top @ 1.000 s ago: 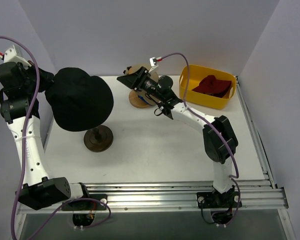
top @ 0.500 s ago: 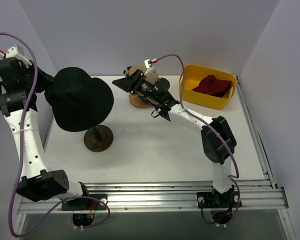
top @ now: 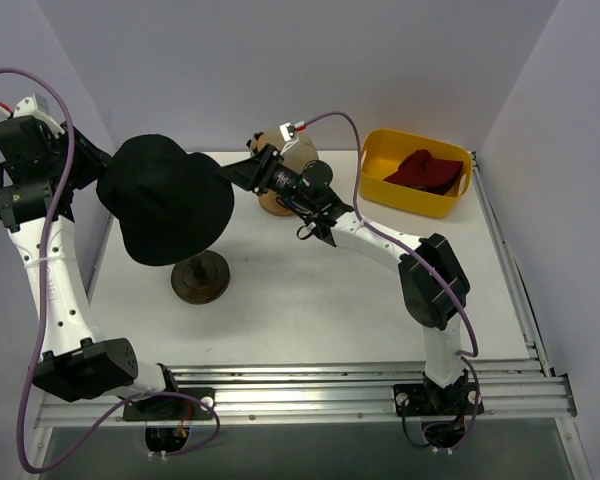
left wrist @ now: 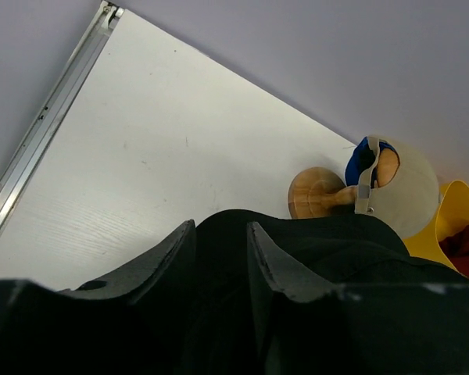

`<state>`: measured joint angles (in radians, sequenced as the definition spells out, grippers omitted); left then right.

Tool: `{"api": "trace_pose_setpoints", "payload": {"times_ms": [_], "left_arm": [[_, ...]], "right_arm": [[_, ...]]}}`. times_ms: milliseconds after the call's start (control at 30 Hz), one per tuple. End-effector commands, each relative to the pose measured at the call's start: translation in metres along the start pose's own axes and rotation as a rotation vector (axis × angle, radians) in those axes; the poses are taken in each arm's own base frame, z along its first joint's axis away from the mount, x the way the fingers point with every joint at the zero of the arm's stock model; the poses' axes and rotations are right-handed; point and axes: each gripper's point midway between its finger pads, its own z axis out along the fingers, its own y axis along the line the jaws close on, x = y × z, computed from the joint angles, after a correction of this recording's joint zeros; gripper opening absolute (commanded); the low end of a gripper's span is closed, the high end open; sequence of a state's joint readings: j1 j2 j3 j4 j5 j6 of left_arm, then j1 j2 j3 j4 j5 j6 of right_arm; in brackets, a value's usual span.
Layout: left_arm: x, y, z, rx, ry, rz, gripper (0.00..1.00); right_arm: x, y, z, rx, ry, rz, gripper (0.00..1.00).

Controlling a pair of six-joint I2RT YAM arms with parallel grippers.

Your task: Stack the hats

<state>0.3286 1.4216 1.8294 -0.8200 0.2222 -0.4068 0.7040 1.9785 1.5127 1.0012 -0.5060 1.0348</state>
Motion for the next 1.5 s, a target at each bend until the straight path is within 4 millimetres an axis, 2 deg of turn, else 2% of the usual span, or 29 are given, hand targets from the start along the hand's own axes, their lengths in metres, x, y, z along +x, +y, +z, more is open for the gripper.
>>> {"api": "trace_pose_setpoints", "payload": {"times_ms": [0, 167, 367, 567, 833, 933, 1000, 1100, 1333, 1467], "left_arm": [[0.003, -0.005, -0.011, -0.003, 0.021, -0.003, 0.43], [-0.002, -0.004, -0.010, -0.019, 0.016, -0.010, 0.48], [-0.015, 0.006, -0.022, -0.095, -0.031, 0.005, 0.55], [-0.024, 0.012, -0.033, -0.135, -0.077, 0.007, 0.57], [-0.036, 0.010, -0.043, -0.145, -0.115, 0.012, 0.57], [-0.044, 0.005, -0.049, -0.131, -0.147, 0.017, 0.57], [-0.051, -0.003, -0.052, -0.097, -0.177, 0.017, 0.57], [-0.050, -0.020, -0.053, -0.015, -0.174, 0.018, 0.57], [-0.038, -0.048, -0.047, 0.116, -0.138, 0.073, 0.57], [-0.028, -0.051, -0.038, 0.125, -0.112, 0.092, 0.57]], "right_arm": [[-0.016, 0.036, 0.001, -0.118, -0.055, -0.024, 0.49], [-0.013, 0.030, -0.004, -0.115, -0.078, 0.021, 0.44], [-0.012, 0.024, -0.002, -0.088, -0.087, 0.047, 0.27], [-0.007, 0.025, 0.001, -0.079, -0.084, 0.055, 0.17], [-0.001, 0.014, 0.006, -0.042, -0.076, 0.068, 0.06], [0.001, 0.007, 0.008, -0.027, -0.079, 0.070, 0.00], [0.002, 0.004, 0.009, -0.018, -0.076, 0.073, 0.00], [0.004, -0.003, 0.009, -0.004, -0.077, 0.081, 0.00], [0.008, -0.012, 0.008, 0.019, -0.076, 0.083, 0.00], [0.010, -0.016, 0.007, 0.033, -0.078, 0.086, 0.00]]}}
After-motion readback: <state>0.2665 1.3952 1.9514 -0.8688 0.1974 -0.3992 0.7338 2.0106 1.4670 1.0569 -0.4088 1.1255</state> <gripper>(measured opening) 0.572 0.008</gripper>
